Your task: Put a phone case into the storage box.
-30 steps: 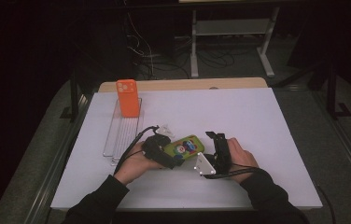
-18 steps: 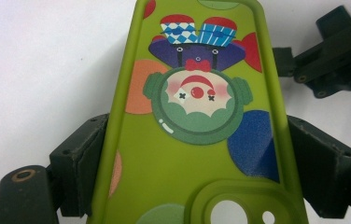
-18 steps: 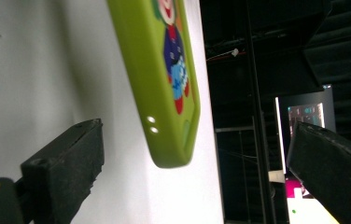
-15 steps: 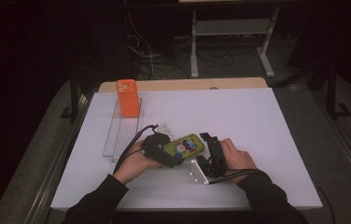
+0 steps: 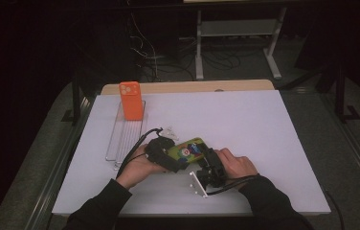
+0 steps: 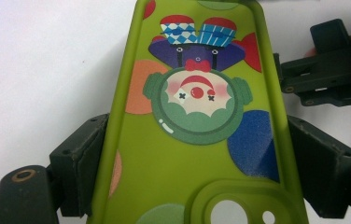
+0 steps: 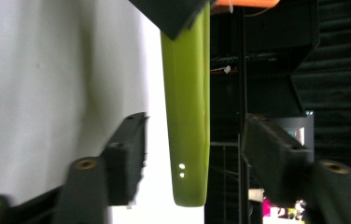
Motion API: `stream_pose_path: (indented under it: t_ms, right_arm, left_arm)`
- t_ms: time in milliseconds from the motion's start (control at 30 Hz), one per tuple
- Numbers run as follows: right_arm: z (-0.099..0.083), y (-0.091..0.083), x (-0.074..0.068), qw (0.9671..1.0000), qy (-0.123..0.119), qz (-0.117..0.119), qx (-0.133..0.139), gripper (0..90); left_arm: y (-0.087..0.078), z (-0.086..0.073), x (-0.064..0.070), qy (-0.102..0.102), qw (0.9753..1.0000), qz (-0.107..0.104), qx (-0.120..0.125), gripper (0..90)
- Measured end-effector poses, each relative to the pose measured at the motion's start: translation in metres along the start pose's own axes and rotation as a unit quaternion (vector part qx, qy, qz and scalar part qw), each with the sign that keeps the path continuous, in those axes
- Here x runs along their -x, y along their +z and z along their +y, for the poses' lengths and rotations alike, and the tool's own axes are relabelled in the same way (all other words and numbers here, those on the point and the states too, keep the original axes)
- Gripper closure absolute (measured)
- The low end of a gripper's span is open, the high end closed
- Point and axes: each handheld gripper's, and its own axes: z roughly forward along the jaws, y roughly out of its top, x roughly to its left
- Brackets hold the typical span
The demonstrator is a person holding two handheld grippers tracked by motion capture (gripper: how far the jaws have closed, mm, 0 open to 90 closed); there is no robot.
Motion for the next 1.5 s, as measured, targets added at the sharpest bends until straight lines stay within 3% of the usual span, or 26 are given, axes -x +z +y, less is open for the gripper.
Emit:
stream_pose_path:
  t_ms: [200, 267, 400, 433, 500, 533, 567, 767, 867, 933, 1000, 1033, 1067, 1100, 1200, 1300, 1333, 1500]
  right_arm:
    - [0.003, 0.000, -0.003, 0.9999, -0.011, -0.003, 0.010, 57.3]
    - [0.003, 0.000, -0.004, 0.9999, -0.012, 0.000, 0.010, 60.8]
    - [0.003, 0.001, -0.004, 0.9998, -0.015, 0.004, 0.008, 65.8]
    - [0.003, 0.001, -0.005, 0.9998, -0.017, 0.005, 0.007, 66.7]
    - [0.004, 0.001, -0.005, 0.9998, -0.017, 0.005, 0.006, 69.9]
    - [0.004, 0.001, -0.005, 0.9998, -0.019, 0.004, 0.007, 71.0]
    - [0.004, 0.001, -0.005, 0.9998, -0.021, 0.003, 0.008, 72.5]
    - [0.005, 0.000, -0.006, 0.9995, -0.029, -0.007, 0.005, 74.8]
    - [0.005, 0.001, -0.007, 0.9994, -0.033, -0.009, 0.003, 75.1]
    - [0.005, 0.001, -0.007, 0.9994, -0.033, -0.012, 0.004, 75.1]
    - [0.005, 0.001, -0.007, 0.9994, -0.033, -0.014, 0.005, 75.2]
    - [0.005, 0.001, -0.006, 0.9994, -0.032, -0.014, 0.005, 75.3]
    - [0.005, 0.000, -0.006, 0.9994, -0.032, -0.014, 0.005, 75.3]
    - [0.005, 0.001, -0.007, 0.9993, -0.033, -0.014, 0.004, 75.3]
    - [0.004, 0.001, -0.006, 0.9994, -0.031, -0.014, 0.002, 75.3]
    - [0.003, 0.001, -0.005, 0.9994, -0.032, -0.012, 0.000, 75.2]
    - [0.002, 0.001, -0.005, 0.9995, -0.028, -0.015, -0.003, 75.2]
    - [-0.003, 0.001, -0.002, 0.9996, -0.019, -0.017, -0.010, 75.3]
  left_arm:
    - [0.000, 0.000, 0.000, 0.002, 1.0000, 0.000, -0.001, 14.5]
    - [0.002, 0.000, 0.002, -0.012, 0.9999, -0.002, 0.010, 14.5]
    - [0.002, 0.000, 0.002, -0.012, 0.9999, -0.004, 0.011, 14.5]
    - [0.000, 0.000, 0.000, 0.002, 1.0000, -0.004, -0.001, 14.6]
    - [0.001, 0.000, 0.000, -0.001, 1.0000, -0.003, 0.001, 14.5]
    - [0.002, 0.000, 0.002, -0.013, 0.9998, -0.004, 0.011, 14.5]
    - [0.001, 0.000, 0.000, -0.005, 1.0000, -0.005, 0.002, 14.5]
    - [0.001, 0.000, 0.000, -0.005, 1.0000, -0.002, 0.005, 14.2]
    - [0.001, 0.000, 0.000, 0.006, 1.0000, 0.003, 0.003, 13.6]
    - [0.002, -0.001, 0.002, -0.013, 0.9997, 0.003, 0.019, 13.1]
    - [0.001, -0.001, 0.001, 0.009, 0.9998, 0.014, 0.009, 11.5]
    - [0.003, -0.001, 0.004, -0.009, 0.9997, 0.006, 0.022, 9.7]
    - [0.002, -0.001, 0.004, -0.008, 0.9998, 0.001, 0.020, 8.0]
    - [0.001, -0.001, 0.002, 0.006, 0.9999, -0.004, 0.011, 5.5]
    - [0.002, -0.002, 0.005, 0.005, 0.9998, -0.010, 0.018, 0.0]
    - [-0.001, -0.002, 0.004, 0.008, 0.9996, -0.008, 0.025, 0.0]
    - [-0.004, -0.002, 0.002, 0.021, 0.9996, -0.006, 0.018, 0.0]
    - [-0.011, -0.006, -0.003, 0.021, 0.9995, -0.006, 0.021, 0.0]
